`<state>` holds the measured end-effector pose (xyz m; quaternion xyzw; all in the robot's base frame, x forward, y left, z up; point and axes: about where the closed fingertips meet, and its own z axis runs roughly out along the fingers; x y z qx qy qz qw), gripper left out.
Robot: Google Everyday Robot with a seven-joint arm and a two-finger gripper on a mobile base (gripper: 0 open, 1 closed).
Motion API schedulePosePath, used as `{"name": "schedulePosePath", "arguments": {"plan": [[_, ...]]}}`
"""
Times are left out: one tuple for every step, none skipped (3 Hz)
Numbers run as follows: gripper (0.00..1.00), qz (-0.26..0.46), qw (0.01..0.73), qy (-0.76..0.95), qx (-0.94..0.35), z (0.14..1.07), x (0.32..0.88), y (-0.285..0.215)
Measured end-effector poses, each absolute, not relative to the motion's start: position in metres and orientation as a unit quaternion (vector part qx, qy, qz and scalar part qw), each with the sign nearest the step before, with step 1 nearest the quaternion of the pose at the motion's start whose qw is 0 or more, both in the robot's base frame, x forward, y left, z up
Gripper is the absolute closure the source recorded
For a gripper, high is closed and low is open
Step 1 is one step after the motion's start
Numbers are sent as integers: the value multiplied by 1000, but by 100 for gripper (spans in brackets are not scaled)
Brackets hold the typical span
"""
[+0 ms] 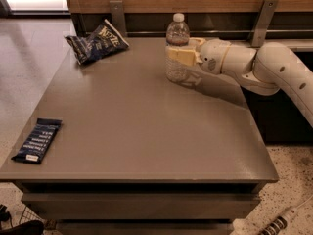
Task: Move water bottle near rxbar blueberry
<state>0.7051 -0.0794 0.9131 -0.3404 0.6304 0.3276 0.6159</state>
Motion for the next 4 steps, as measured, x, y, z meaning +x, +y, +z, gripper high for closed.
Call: {"name": "schedulePosePath", "arguments": {"plan": [[100,328,616,630,-341,913,705,-79],[100,341,614,621,-348,926,688,-68],[100,349,617,608,-358,947,653,-52],[100,350,619,598,-369,963,606,-33]]}}
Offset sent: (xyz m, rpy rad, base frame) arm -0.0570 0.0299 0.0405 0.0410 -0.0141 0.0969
